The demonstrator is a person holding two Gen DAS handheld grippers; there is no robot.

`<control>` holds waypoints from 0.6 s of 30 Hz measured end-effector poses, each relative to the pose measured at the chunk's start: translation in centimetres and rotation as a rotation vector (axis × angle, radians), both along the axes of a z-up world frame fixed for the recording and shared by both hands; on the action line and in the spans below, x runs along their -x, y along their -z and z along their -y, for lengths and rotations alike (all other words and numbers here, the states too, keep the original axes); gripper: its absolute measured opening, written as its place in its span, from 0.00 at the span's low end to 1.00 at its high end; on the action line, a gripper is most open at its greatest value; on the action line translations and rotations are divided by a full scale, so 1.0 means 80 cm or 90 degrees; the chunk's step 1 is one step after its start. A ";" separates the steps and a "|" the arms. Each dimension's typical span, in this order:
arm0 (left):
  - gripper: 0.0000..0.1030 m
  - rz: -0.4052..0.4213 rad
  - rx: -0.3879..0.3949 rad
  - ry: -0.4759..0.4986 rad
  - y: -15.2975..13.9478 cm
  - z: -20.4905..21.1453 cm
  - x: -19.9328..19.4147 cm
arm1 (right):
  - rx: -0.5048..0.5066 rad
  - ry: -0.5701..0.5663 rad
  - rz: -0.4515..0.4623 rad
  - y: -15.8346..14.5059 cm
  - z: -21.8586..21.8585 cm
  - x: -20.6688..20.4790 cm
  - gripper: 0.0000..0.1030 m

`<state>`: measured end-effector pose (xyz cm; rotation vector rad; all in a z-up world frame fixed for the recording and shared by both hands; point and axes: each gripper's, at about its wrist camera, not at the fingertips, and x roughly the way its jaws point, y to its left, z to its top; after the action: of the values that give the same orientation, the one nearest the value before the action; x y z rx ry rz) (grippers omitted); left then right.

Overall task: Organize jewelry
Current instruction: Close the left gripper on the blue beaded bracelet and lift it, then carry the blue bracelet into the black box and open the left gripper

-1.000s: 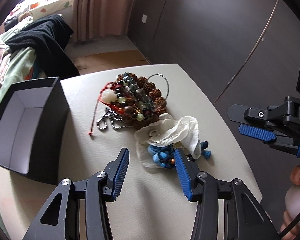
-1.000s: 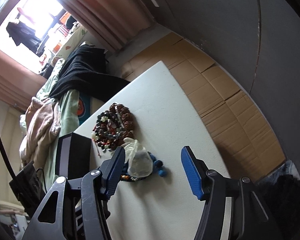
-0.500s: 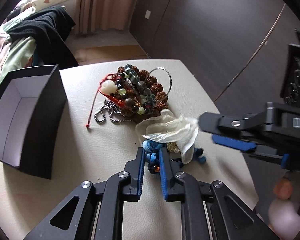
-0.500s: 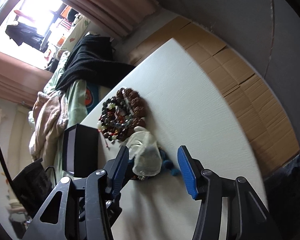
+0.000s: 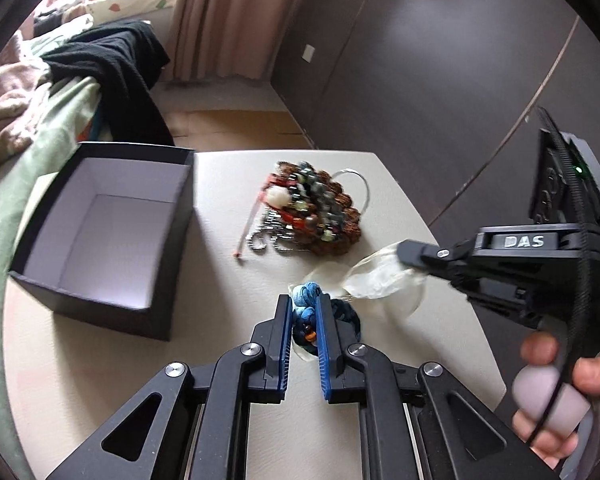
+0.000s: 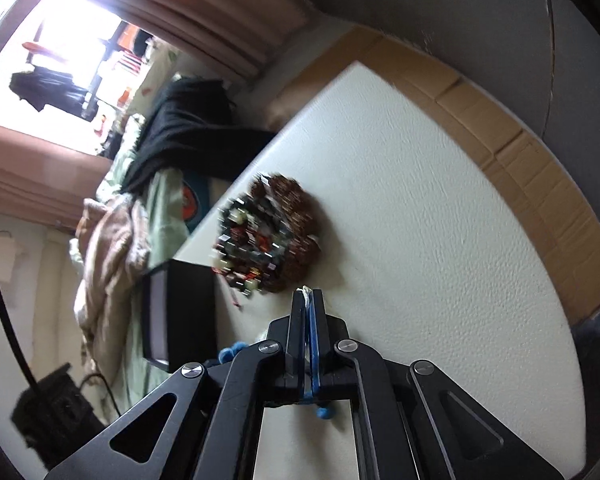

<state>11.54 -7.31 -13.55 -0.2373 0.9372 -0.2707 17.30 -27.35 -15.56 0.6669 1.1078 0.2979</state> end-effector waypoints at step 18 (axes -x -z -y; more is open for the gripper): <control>0.11 0.083 0.078 -0.074 -0.070 -0.087 0.041 | -0.060 -0.001 0.106 -0.062 -0.032 0.021 0.03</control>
<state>8.28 -0.38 -7.97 -0.3812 0.7750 -0.2344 15.58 -24.78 -10.56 0.7111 0.9405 0.4015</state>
